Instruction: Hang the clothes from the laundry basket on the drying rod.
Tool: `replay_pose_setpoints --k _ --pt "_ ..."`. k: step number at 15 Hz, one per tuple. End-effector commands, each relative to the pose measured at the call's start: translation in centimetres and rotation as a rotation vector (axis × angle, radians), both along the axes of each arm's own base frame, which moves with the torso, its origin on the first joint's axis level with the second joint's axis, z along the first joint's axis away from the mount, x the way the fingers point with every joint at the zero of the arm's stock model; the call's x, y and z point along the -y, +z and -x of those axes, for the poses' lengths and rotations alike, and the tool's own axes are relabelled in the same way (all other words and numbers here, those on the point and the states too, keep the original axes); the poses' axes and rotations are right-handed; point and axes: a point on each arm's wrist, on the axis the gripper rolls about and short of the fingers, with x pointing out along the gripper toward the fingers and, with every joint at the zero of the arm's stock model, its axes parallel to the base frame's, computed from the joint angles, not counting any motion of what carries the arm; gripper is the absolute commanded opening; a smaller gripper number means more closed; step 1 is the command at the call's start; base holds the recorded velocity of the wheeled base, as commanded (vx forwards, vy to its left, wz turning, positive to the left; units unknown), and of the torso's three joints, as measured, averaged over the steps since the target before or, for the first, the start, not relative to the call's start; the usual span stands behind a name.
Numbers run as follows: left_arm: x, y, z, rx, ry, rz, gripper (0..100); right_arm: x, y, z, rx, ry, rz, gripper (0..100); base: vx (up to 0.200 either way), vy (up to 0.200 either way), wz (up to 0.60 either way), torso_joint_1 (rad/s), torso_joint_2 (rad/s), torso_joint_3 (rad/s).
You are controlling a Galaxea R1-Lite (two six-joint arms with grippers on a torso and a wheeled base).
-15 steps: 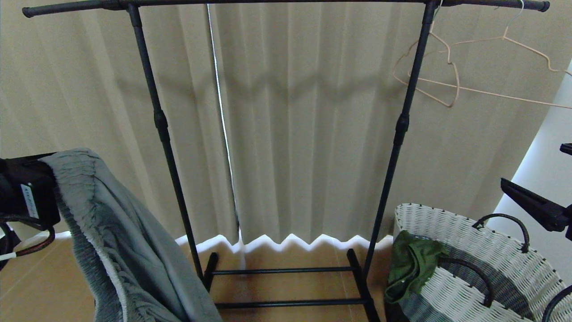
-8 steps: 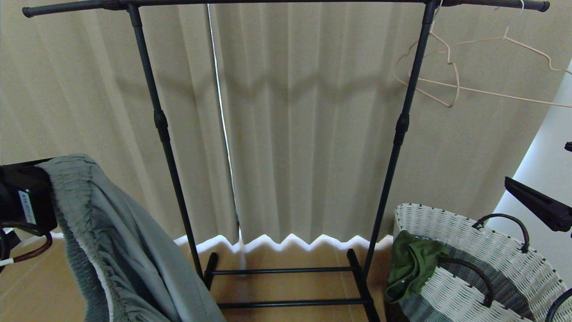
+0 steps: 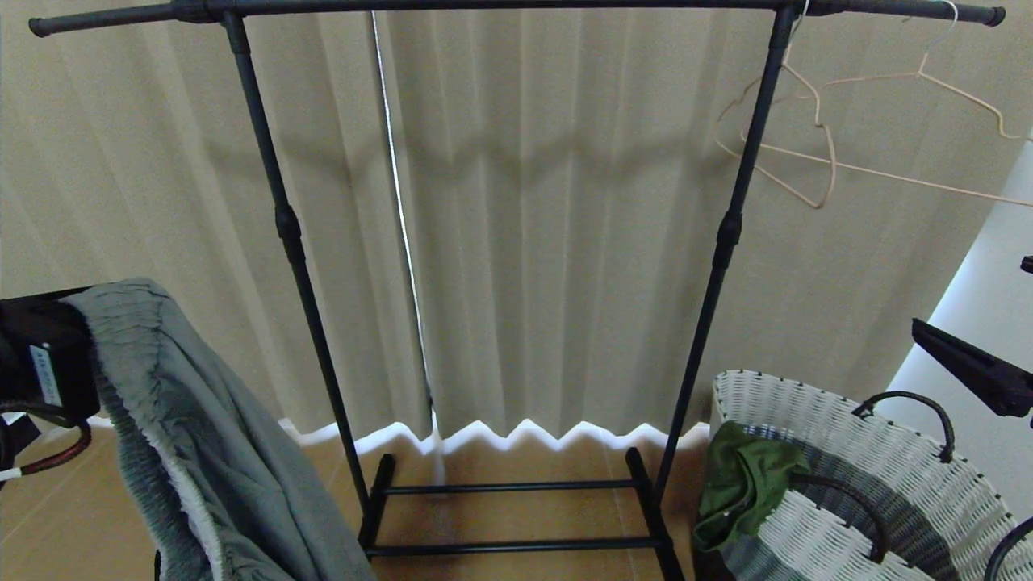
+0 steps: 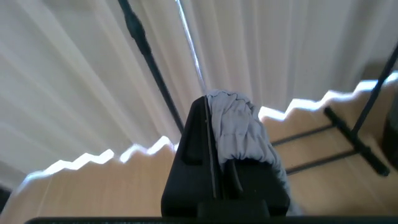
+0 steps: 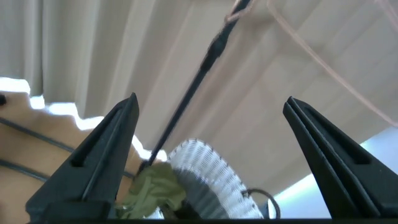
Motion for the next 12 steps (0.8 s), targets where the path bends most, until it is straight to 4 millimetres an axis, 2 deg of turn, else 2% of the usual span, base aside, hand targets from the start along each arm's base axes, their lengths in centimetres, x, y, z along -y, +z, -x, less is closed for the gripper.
replay_pose_setpoints --k 1,9,12 --pt "0.0 0.03 -0.04 0.002 0.0 0.0 0 -0.02 0.06 -0.05 0.004 0.001 0.0 100 0.0 0.0 0.0 0.129 -0.52 -0.339" --pt "-0.07 -0.28 0.26 -0.001 0.0 0.0 0 -0.02 0.22 -0.1 0.012 0.001 0.0 100 0.0 0.0 0.0 0.146 -0.49 -0.31" --pt "-0.03 -0.96 0.33 -0.017 -0.004 -0.005 0 -0.04 0.09 -0.05 0.007 0.011 -0.001 100 0.0 0.0 0.0 0.183 -0.48 -0.297"
